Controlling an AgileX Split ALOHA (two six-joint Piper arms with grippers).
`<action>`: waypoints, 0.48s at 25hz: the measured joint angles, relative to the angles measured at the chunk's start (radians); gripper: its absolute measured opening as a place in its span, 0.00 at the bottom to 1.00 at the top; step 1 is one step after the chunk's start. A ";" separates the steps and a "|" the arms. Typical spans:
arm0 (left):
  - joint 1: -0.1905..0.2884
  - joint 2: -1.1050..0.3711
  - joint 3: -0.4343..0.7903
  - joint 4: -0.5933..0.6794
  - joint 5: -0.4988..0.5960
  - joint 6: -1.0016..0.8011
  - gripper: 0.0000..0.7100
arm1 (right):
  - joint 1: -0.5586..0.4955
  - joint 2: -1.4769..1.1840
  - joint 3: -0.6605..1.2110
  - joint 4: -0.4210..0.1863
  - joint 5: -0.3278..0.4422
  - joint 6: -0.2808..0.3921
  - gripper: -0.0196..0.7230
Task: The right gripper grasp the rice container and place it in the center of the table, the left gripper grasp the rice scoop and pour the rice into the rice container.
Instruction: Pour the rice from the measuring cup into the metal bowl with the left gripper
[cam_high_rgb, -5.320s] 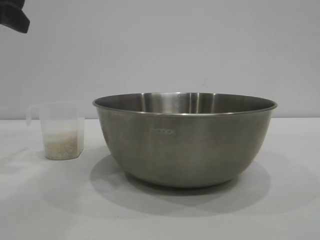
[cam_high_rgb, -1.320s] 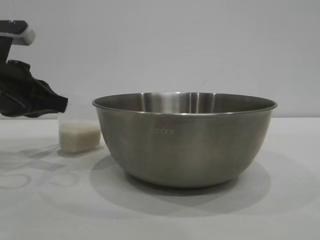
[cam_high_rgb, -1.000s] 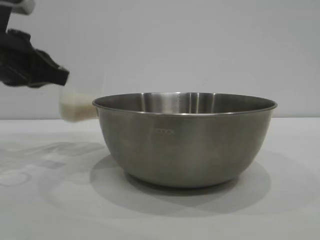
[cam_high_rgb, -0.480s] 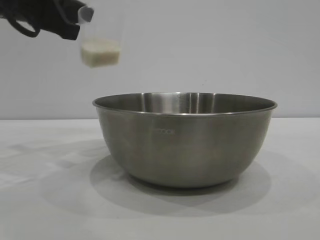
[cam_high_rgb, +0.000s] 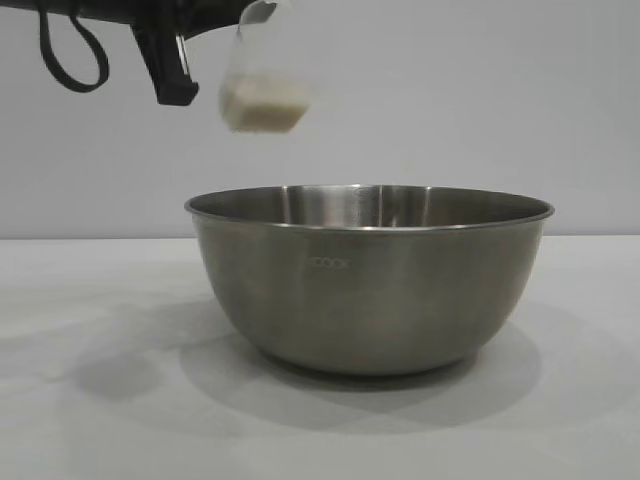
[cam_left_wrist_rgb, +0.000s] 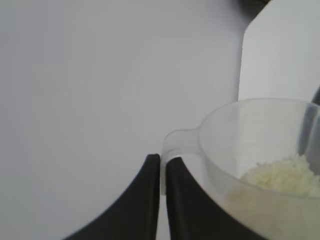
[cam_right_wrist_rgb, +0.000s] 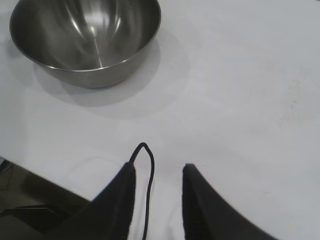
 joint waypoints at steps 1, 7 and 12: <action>-0.002 0.000 0.000 0.013 0.000 0.031 0.00 | 0.000 0.000 0.000 0.000 0.000 0.000 0.33; -0.004 0.000 0.000 0.140 0.000 0.298 0.00 | 0.000 0.000 0.000 0.000 0.000 0.000 0.33; -0.004 0.000 0.000 0.222 0.000 0.445 0.00 | 0.000 0.000 0.000 0.000 0.000 0.000 0.33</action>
